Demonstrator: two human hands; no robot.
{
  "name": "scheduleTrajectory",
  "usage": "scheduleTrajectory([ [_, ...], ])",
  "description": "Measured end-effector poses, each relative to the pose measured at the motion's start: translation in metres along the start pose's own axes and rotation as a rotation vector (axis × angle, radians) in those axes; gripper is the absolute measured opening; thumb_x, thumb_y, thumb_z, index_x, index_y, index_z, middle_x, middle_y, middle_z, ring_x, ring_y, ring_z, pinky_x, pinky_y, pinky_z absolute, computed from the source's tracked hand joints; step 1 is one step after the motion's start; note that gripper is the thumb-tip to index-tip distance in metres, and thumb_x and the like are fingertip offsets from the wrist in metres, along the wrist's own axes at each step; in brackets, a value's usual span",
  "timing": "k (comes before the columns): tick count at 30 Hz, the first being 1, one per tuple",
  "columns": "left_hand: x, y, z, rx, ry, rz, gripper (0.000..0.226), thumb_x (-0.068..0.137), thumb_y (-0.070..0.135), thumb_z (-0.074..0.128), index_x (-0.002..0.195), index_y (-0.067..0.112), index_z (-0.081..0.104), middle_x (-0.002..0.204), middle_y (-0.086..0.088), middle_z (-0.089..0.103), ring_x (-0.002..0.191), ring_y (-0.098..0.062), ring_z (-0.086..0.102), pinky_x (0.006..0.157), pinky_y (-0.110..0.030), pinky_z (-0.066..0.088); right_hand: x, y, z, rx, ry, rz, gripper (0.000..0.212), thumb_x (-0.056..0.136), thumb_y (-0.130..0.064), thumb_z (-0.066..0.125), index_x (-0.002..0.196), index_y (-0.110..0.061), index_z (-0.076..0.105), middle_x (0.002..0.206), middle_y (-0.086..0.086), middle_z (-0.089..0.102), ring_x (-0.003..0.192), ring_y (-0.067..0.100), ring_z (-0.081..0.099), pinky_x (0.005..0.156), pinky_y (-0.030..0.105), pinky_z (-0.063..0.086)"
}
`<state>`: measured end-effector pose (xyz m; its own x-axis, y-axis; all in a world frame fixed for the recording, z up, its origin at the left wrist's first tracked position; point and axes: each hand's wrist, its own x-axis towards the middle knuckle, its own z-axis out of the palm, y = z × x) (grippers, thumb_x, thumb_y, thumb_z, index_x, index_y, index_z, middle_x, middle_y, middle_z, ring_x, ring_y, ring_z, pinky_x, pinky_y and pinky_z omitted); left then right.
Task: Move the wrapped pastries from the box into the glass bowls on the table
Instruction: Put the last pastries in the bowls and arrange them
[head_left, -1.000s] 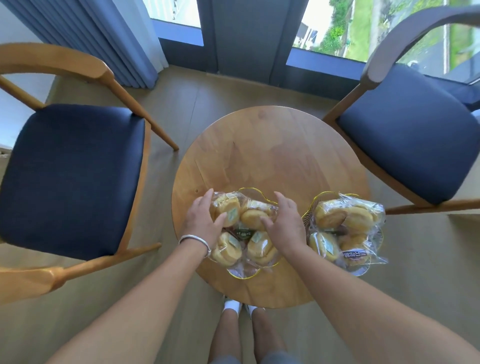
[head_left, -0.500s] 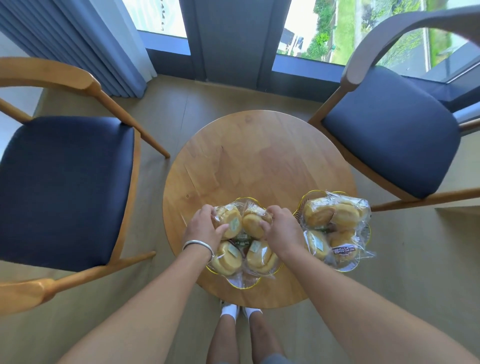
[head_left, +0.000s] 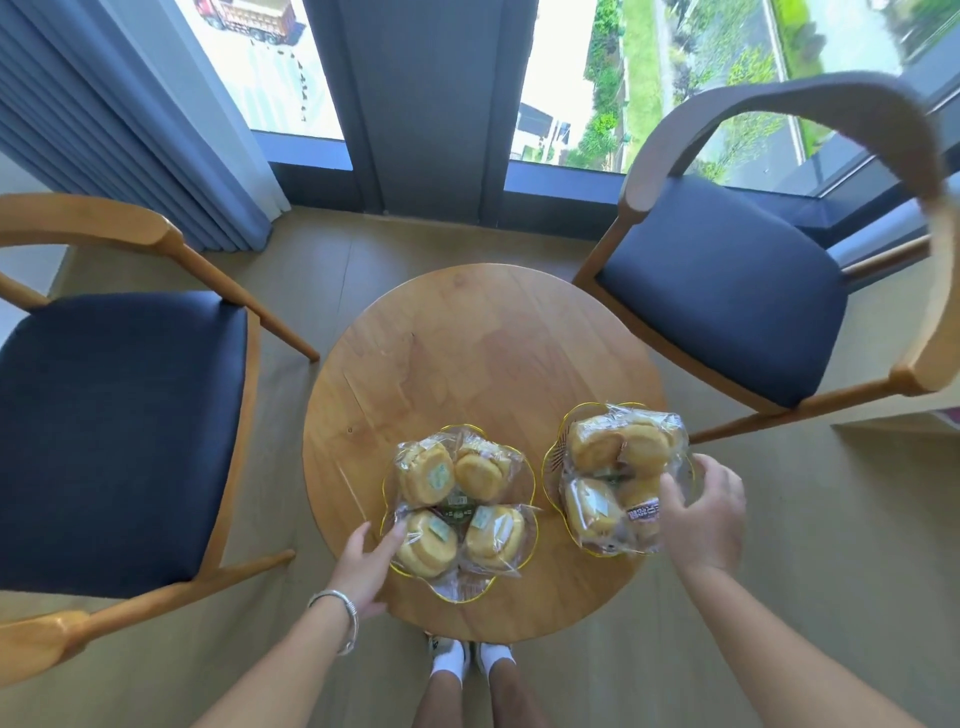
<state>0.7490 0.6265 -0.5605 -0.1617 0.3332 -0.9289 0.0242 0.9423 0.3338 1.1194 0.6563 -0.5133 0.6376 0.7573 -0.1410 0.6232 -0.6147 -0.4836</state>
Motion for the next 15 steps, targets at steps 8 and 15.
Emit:
scheduleTrajectory([
  [8, 0.007, 0.004, 0.023, 0.013, 0.043, 0.152, 0.096, 0.072, 0.048, 0.078, 0.147, 0.041, 0.019, 0.134, 0.000, 0.047, 0.109, -0.020, 0.051, 0.082, -0.044, 0.051, 0.028, 0.044, -0.009, -0.294, -0.252, 0.104, 0.082, 0.086, -0.067, 0.048, 0.151, -0.023, 0.025, 0.159, 0.010, 0.022, 0.145, 0.030, 0.022, 0.114, 0.052, 0.025],
  [15, 0.021, 0.009, 0.025, 0.087, 0.122, 0.209, 0.087, 0.072, 0.035, 0.081, 0.145, 0.026, 0.033, 0.124, 0.000, 0.056, 0.102, -0.018, 0.061, 0.077, -0.042, 0.057, 0.031, 0.046, 0.004, -0.252, -0.466, 0.156, 0.092, 0.082, -0.070, 0.055, 0.154, -0.029, 0.015, 0.163, 0.004, 0.010, 0.146, 0.031, 0.019, 0.114, 0.052, 0.024],
])
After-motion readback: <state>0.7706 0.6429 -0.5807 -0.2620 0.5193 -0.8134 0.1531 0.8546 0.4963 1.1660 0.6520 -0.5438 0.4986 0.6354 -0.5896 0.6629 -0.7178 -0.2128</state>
